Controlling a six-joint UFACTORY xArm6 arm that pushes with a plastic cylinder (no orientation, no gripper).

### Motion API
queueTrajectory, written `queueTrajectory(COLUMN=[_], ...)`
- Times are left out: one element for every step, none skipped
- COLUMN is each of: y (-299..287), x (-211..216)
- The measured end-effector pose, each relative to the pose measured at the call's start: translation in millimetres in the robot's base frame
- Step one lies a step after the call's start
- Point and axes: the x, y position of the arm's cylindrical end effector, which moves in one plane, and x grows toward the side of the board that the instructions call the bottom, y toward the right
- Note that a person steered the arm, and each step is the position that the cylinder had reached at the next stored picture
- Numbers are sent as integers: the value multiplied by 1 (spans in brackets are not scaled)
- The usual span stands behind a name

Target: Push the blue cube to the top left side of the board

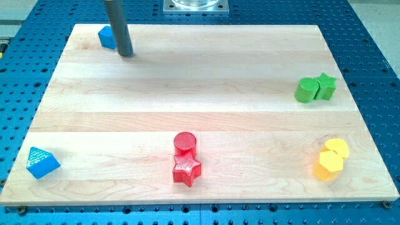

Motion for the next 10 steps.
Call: queueTrajectory(y=[0, 0, 0, -6, -17, -40, -24, -37, -72, -38], x=[-6, -21, -21, -23, -23, -28, -37, -43, -24, 9])
